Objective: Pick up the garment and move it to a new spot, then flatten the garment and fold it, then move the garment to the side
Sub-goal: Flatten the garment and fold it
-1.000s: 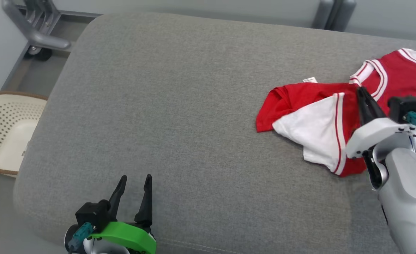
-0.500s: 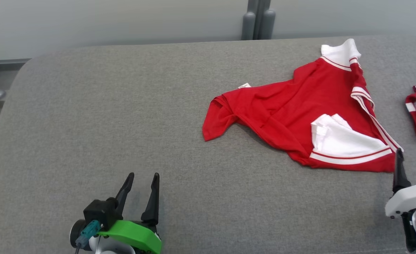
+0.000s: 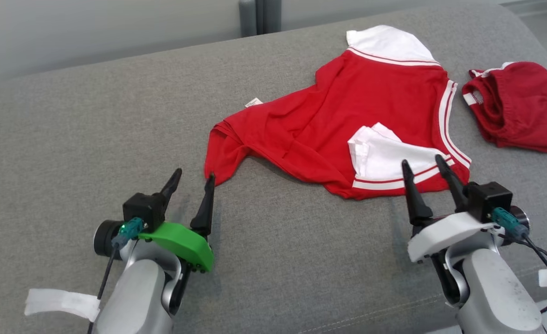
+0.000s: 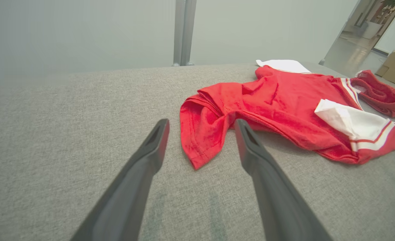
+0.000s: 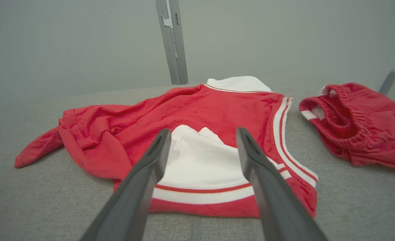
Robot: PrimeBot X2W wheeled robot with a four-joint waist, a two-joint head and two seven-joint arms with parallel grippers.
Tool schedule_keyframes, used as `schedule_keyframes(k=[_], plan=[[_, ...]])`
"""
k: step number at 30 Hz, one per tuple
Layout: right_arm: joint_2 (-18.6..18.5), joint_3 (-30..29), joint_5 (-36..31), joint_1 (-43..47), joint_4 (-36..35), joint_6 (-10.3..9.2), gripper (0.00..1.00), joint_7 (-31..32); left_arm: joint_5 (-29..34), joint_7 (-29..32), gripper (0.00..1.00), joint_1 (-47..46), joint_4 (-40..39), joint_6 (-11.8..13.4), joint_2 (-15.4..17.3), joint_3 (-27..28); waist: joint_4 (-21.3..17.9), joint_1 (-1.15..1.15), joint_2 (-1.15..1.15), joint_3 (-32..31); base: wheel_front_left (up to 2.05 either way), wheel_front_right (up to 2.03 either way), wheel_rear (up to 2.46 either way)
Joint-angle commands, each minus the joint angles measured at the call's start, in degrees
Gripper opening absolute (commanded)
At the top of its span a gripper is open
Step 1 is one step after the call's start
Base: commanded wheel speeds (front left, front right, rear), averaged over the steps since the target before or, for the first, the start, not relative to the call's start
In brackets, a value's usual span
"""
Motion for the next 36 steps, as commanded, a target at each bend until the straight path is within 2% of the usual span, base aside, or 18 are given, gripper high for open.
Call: schedule_keyframes(k=[1,6,12,16,28,30,31,32,33,34,35,36], plan=[[0.23,0.93,0.6,-1.14,-0.01,-0.06,1.0,-0.17,0.22,-0.01,1.0,-1.9,1.62,-0.15,0.7,1.02,-3.8,0.0,0.0,3.92,0.0,0.0,0.0],[0.71,4.36,1.08,-2.46,0.37,-0.06,1.0,-0.17,1.44,-0.02,1.0,-8.65,6.84,-0.15,1.5,2.84,-5.74,0.0,0.0,6.96,0.0,0.0,0.0],[0.57,4.79,1.43,-3.24,0.16,-0.06,1.0,-0.17,5.04,-0.03,1.0,-15.49,10.87,-0.15,3.66,0.91,-7.51,0.0,0.0,9.41,0.0,0.0,0.0],[0.67,4.55,1.38,-3.84,0.01,-0.06,1.0,-0.17,5.72,-0.02,1.0,-19.11,14.63,-0.15,3.69,-0.64,-8.95,0.0,0.0,10.88,0.0,0.0,0.0],[1.58,3.05,1.13,-3.26,0.53,-0.06,1.0,-0.17,2.34,-0.02,1.0,-16.82,16.25,-0.16,1.4,-2.61,-9.12,0.0,0.0,11.83,0.0,0.0,0.0],[1.68,3.21,0.96,-3.51,0.61,-0.06,1.0,-0.17,1.9,-0.02,0.86,-17.09,14.72,-0.16,1.08,-3.22,-8.89,0.0,0.0,11.9,0.0,0.0,0.0],[1.74,3.38,1.02,-3.62,0.68,-0.06,1.0,-0.17,1.7,-0.02,0.84,-17.25,13.82,-0.16,0.97,-3.6,-8.79,0.0,0.0,11.94,0.0,0.0,0.0],[1.77,3.5,1.08,-3.67,0.76,-0.06,1.0,-0.17,1.41,-0.02,0.84,-17.39,13.06,-0.16,0.91,-3.93,-8.7,0.0,0.0,11.95,0.0,0.0,0.0],[1.81,3.58,1.1,-3.73,0.85,-0.06,1.0,-0.17,1.01,-0.02,0.9,-17.6,12.15,-0.16,0.88,-4.23,-8.63,0.0,0.0,11.93,0.0,0.0,0.0],[1.88,3.68,1.15,-3.8,0.96,-0.06,1.0,-0.17,0.79,-0.02,0.91,-17.81,11.52,-0.16,0.86,-4.54,-8.59,0.0,0.0,11.88,0.0,0.0,0.0],[1.89,3.78,1.2,-3.85,1.15,-0.06,1.0,-0.17,0.71,-0.02,0.89,-17.95,11.26,-0.16,0.86,-4.86,-8.57,0.0,0.0,11.81,0.0,0.0,0.0],[1.9,3.92,1.17,-3.91,1.33,-0.06,1.0,-0.17,0.52,-0.02,0.83,-18.0,11.63,-0.16,0.86,-5.29,-8.61,0.0,0.0,11.75,0.0,0.0,0.0]])
